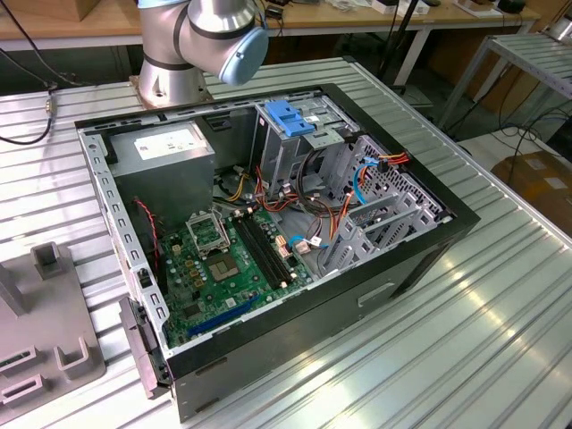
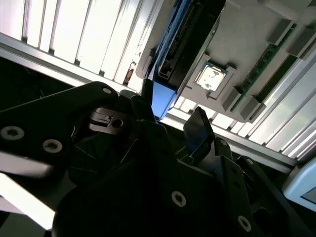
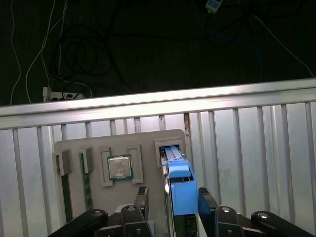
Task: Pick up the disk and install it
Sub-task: 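Pick up the disk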
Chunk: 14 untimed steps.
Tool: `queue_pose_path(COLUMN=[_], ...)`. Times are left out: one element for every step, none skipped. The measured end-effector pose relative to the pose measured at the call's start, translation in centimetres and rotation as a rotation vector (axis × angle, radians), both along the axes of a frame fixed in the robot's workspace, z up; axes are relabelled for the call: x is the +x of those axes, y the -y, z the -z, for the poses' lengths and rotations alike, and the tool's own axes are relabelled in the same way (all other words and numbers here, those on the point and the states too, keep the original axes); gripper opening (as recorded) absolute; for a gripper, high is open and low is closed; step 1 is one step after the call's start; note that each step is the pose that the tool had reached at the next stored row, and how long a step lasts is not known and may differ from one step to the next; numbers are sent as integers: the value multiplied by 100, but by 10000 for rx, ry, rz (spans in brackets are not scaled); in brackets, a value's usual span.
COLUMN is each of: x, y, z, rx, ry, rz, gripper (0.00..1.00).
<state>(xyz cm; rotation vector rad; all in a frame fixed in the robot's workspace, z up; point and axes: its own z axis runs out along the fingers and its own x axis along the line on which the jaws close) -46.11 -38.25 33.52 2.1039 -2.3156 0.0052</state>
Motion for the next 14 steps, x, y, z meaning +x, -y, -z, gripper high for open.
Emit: queue_pose_path(x=[0,0,0,0,0,0,-3,-6,-8,-9,-9,-10,-11,-12], y=[0,0,0,0,0,0,0,-1,-3,-4,-6,-7,-8,-9], z=[3,8,18,28,37,52,59,69,81,93,108,120,135,149], rx=[1,2,1,1,1,0,0,0,0,0,0,0,0,1], ry=[1,3,2,1,1,1,0,0,1,0,0,0,1,0], rz=[0,0,0,0,0,-1,-2,-2,-2,-2,-2,-3,-4,-5], gripper=[53,53,53,53,53,53,53,53,53,53,53,53,53,53])
